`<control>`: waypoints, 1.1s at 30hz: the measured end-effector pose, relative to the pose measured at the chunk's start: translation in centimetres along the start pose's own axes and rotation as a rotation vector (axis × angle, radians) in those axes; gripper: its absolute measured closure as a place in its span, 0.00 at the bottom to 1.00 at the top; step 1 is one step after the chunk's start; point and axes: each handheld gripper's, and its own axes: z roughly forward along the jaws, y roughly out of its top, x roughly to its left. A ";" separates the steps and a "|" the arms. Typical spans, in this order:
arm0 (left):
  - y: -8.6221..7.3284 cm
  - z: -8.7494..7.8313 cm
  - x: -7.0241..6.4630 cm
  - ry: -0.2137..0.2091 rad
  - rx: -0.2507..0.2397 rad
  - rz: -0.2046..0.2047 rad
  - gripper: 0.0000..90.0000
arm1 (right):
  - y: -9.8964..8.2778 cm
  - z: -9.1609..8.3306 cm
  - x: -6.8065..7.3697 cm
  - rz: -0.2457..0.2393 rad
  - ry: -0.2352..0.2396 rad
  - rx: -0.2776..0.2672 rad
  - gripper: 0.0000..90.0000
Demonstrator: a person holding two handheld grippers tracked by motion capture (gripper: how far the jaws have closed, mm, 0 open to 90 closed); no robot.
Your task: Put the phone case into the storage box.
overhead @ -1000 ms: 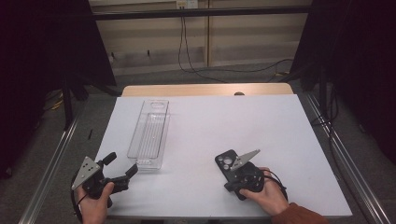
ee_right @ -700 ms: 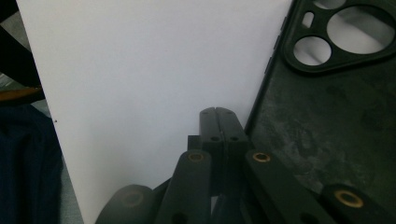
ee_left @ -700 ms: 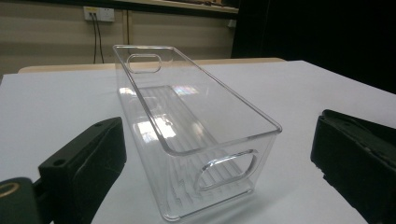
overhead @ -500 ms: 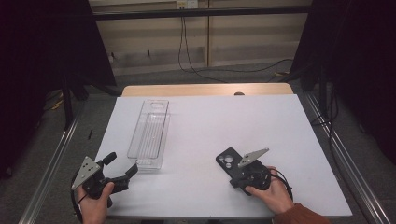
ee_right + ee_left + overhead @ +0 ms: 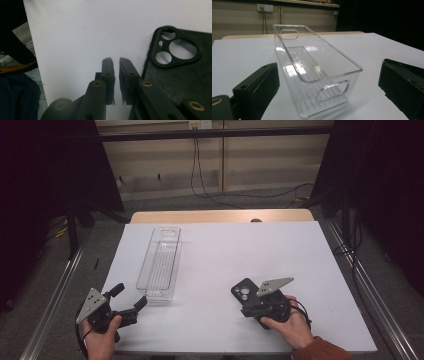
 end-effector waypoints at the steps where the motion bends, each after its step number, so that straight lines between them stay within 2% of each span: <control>1: 0.0 0.0 0.0 0.000 0.000 0.000 0.04 | 0.1 -0.1 0.0 -0.004 -0.001 -0.008 0.82; 2: 0.0 0.0 0.0 -0.001 0.000 0.000 0.04 | 0.1 -0.1 0.0 -0.004 -0.001 -0.008 0.82; 3: 0.0 0.0 0.0 -0.001 -0.001 0.000 0.04 | 0.1 -0.2 0.0 -0.006 -0.002 -0.012 0.75; 4: 0.0 0.0 0.0 -0.001 -0.001 0.001 0.04 | 0.1 -0.2 0.0 -0.006 -0.002 -0.012 0.75; 5: 0.0 0.0 0.0 -0.001 0.000 0.000 0.04 | 0.1 -0.2 0.1 -0.007 -0.011 -0.017 0.71; 6: 0.0 0.0 0.0 0.000 0.000 0.000 0.04 | 0.1 -0.2 0.2 -0.013 -0.019 -0.036 0.55; 8: 0.0 0.0 0.0 0.000 0.003 0.002 0.04 | 0.3 -0.2 0.3 -0.017 -0.030 -0.039 0.49; 9: 0.0 -0.1 0.0 0.001 0.002 0.002 0.04 | 0.3 -0.2 0.3 -0.017 -0.030 -0.039 0.49; 10: 0.0 -0.1 0.1 0.001 0.006 0.004 0.04 | 0.5 -0.2 0.4 -0.014 -0.042 -0.048 0.35; 11: 0.0 -0.2 0.1 0.001 0.002 0.001 0.04 | 0.5 -0.2 0.4 -0.014 -0.042 -0.048 0.35; 12: 0.0 -0.2 0.1 0.002 -0.001 -0.002 0.04 | 0.5 -0.1 0.4 -0.009 -0.045 -0.048 0.30; 14: 0.0 -0.2 0.1 0.004 -0.001 -0.002 0.04 | 0.6 -0.1 0.2 0.001 -0.057 -0.056 0.15; 17: 0.0 -0.2 0.1 0.002 0.001 -0.001 0.04 | 0.6 -0.2 0.0 0.023 -0.056 -0.059 0.11; 18: 0.0 -0.2 0.1 0.001 0.002 -0.002 0.04 | 0.7 -0.4 -0.1 0.035 -0.059 -0.067 0.04; 19: 0.0 -0.2 0.1 0.001 0.002 -0.002 0.04 | 0.7 -0.4 -0.1 0.035 -0.059 -0.067 0.04; 20: 0.0 -0.2 0.1 0.000 0.002 -0.001 0.04 | 0.7 -0.8 -0.3 0.063 -0.052 -0.063 0.06; 22: 0.0 -0.2 0.1 0.002 0.000 -0.002 0.04 | 0.7 -1.0 -0.4 0.065 -0.049 -0.062 0.08; 26: 0.0 -0.2 0.1 0.002 0.002 -0.001 0.04 | 0.2 -1.7 -1.2 0.086 -0.085 -0.048 0.06; 32: 0.0 -0.1 0.1 0.002 0.004 -0.001 0.04 | -0.1 -2.2 -2.2 0.086 -0.129 -0.006 0.03; 33: 0.0 -0.1 0.1 0.002 0.002 -0.004 0.04 | 0.0 -2.1 -2.6 0.076 -0.144 0.020 0.04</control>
